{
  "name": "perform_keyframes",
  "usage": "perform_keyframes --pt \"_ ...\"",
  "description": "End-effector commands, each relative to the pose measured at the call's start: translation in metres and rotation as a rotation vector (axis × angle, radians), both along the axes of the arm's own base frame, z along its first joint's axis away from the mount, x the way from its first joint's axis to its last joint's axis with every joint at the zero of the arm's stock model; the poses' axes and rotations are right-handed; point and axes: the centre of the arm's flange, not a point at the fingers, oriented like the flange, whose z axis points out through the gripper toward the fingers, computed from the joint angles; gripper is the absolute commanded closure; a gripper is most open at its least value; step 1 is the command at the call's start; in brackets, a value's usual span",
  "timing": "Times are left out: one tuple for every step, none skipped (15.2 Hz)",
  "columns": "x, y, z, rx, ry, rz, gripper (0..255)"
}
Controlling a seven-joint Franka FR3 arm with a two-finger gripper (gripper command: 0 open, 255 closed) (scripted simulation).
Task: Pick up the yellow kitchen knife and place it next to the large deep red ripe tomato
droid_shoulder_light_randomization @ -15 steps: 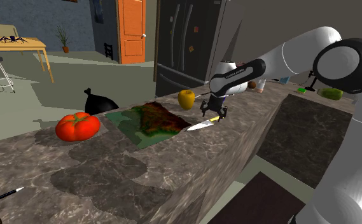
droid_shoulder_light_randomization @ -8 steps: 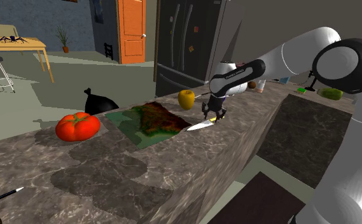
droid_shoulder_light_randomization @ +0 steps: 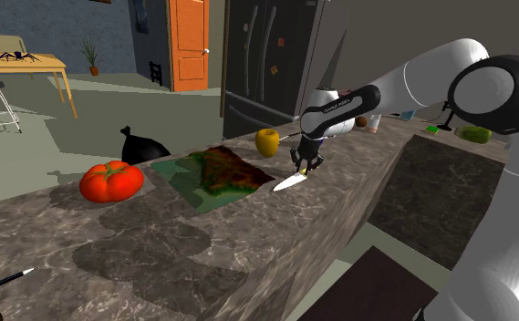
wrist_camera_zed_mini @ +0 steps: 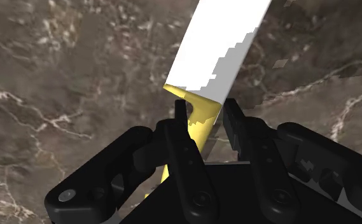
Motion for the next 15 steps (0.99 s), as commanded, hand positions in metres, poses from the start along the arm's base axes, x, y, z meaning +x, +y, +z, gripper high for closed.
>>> perform_keyframes --pt "0.000 0.000 0.000 0.000 0.001 0.000 255" --pt "0.000 0.000 0.005 0.000 0.001 0.000 255" --pt "0.000 0.000 0.010 0.000 0.001 0.000 255" --pt "0.000 0.000 0.015 0.000 0.001 0.000 255" --pt "0.000 0.000 0.021 0.000 0.001 0.000 255" --pt "0.000 0.000 0.026 0.000 0.001 0.000 255" --pt "0.000 0.000 0.031 0.000 0.001 0.000 255" --pt "0.000 0.000 0.037 0.000 0.001 0.000 255" --pt "0.000 0.000 0.042 0.000 0.001 0.000 255" --pt "0.000 0.000 0.047 0.000 0.001 0.000 255" --pt "0.000 0.000 0.052 0.000 0.001 0.000 255" --pt "0.000 0.000 0.058 0.000 0.001 0.000 255" --pt "0.000 0.000 0.063 0.000 0.001 0.000 255" --pt "0.000 0.000 0.068 0.000 0.001 0.000 255" --pt "0.000 0.000 0.073 0.000 0.001 0.000 255"
